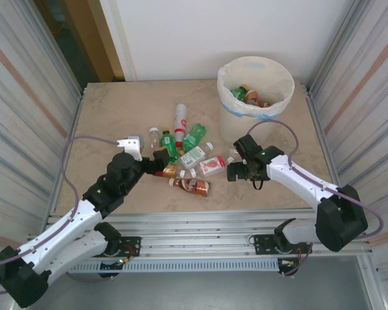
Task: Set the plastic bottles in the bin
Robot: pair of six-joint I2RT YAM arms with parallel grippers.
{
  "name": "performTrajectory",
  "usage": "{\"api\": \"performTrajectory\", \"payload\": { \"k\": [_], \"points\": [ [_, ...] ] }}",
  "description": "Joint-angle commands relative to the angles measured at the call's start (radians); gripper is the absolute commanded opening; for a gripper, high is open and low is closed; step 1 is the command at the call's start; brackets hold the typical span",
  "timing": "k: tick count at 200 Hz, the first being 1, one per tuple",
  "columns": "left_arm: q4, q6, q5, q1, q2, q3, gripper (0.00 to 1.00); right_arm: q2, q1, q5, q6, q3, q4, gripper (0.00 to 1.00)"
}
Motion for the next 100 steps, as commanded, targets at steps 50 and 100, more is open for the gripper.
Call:
{"api": "performTrajectory", "payload": {
  "k": [50, 100],
  "points": [
    [-0.012, -0.020, -0.041, 0.011, -0.036, -0.023, 0.99, 0.102, -0.015, 0.071, -0.018, 0.060, -0.001, 0.99],
    [-0.013, -0.023, -0.036, 0.016, -0.036, -0.022, 0.99, 0.131, -0.043, 0.032, -0.034, 0.051, 0.031, 0.96]
  ]
}}
